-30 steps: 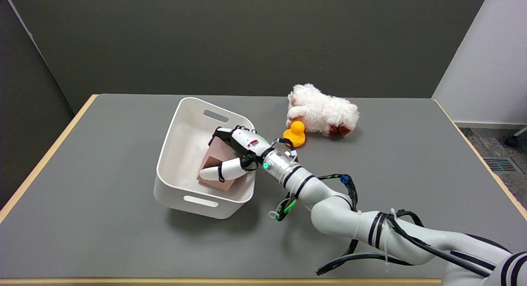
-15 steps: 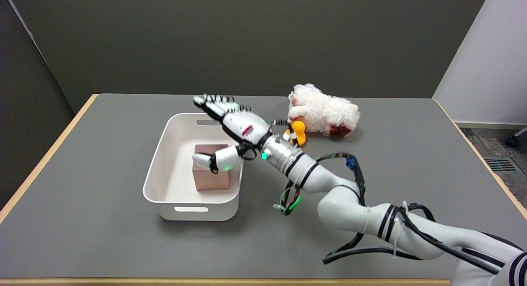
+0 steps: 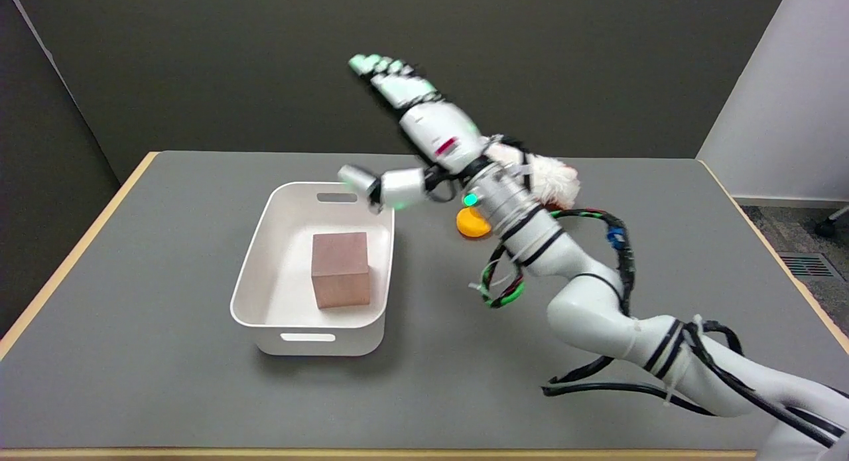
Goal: Place wooden cube into white box.
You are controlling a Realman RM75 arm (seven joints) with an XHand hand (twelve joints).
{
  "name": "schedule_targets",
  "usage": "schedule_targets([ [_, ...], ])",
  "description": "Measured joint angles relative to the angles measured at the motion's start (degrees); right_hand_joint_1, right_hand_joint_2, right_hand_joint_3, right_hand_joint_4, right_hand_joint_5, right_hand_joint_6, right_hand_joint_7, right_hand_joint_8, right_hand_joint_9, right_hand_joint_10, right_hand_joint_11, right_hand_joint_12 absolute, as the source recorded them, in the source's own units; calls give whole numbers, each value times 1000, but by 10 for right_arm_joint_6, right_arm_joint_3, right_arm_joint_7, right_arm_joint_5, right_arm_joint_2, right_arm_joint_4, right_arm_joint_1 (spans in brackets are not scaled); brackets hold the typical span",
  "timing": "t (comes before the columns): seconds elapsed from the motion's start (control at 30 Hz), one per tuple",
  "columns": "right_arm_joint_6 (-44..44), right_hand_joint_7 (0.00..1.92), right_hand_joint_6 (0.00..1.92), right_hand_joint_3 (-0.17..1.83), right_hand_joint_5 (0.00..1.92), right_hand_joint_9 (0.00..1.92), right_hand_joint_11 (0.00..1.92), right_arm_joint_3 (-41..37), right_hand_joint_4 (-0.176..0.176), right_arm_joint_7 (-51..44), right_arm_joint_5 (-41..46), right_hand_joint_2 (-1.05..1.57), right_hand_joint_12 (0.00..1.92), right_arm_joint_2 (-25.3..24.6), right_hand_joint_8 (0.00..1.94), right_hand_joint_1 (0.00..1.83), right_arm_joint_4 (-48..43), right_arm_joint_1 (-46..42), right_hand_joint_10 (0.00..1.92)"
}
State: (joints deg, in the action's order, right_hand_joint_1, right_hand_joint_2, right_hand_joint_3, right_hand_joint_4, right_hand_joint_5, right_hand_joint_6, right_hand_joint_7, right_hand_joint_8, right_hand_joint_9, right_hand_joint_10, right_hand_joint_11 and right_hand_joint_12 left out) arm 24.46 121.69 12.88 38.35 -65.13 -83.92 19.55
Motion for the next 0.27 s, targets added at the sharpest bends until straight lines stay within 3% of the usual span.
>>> schedule_targets([
  [0.07,17,-1,47,849,-1,-1,-1,-22,18,1,21,649,349,7,21,315,-7,-15,47],
  [0.13,37,3,99,972,-1,-1,-1,-41,17,2,49,626,417,14,90,359,-11,-29,119],
  [0.27,92,22,116,976,-1,-1,-1,-70,23,17,115,634,467,35,107,321,-11,-58,212],
])
